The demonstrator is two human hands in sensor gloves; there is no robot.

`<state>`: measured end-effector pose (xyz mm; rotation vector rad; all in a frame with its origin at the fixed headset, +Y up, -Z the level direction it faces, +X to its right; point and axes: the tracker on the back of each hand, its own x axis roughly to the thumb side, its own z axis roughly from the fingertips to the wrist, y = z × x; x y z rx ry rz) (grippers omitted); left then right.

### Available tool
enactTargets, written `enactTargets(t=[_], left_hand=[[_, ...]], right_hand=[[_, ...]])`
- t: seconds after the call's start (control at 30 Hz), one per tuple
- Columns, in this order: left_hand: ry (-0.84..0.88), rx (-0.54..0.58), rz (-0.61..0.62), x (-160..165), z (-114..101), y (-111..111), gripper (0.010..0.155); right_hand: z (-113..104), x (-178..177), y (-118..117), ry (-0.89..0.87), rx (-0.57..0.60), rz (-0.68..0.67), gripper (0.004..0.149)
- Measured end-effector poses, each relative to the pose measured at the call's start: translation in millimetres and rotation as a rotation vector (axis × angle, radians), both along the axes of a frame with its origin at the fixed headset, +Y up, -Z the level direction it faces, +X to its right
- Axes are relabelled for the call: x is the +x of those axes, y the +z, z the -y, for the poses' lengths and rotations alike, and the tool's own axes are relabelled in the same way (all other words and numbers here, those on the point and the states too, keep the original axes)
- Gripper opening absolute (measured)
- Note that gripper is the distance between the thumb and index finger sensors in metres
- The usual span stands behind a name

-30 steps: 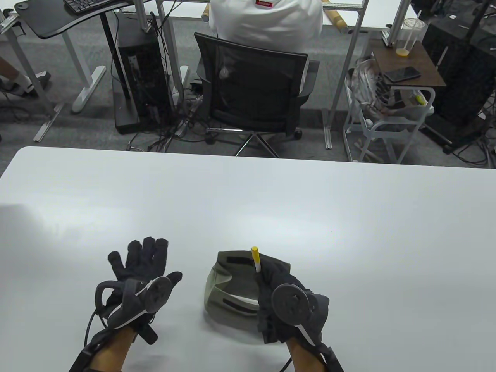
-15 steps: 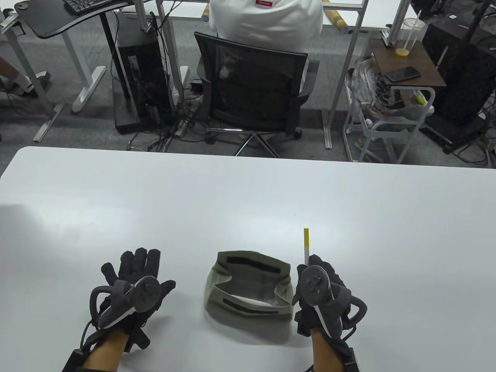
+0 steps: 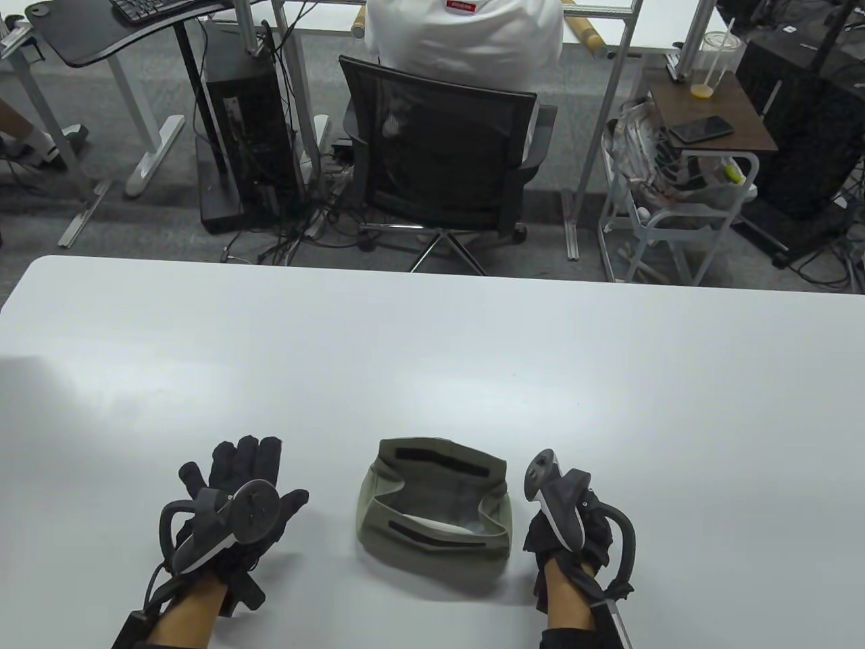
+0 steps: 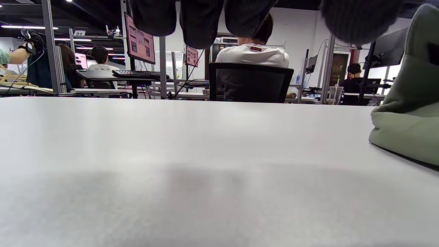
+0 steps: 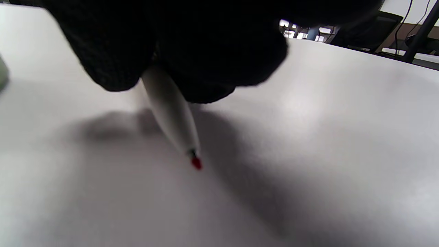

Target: Twist to extend twist pen refills

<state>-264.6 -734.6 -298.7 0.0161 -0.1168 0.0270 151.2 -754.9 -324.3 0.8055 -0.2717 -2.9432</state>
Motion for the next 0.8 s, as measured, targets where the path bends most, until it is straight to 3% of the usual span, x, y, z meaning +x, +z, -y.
enactTargets(t=[0.53, 0.8], left_hand=[[-0.012, -0.024, 0.000, -2, 1, 1, 0.087], [0.060, 0.075, 0.036, 15, -25, 5, 0.086]], right_hand=[[-4, 0, 2, -0.002, -0.059, 0.026, 0.053], [-12, 0, 2, -0.059, -0.081, 0.020, 0.059]])
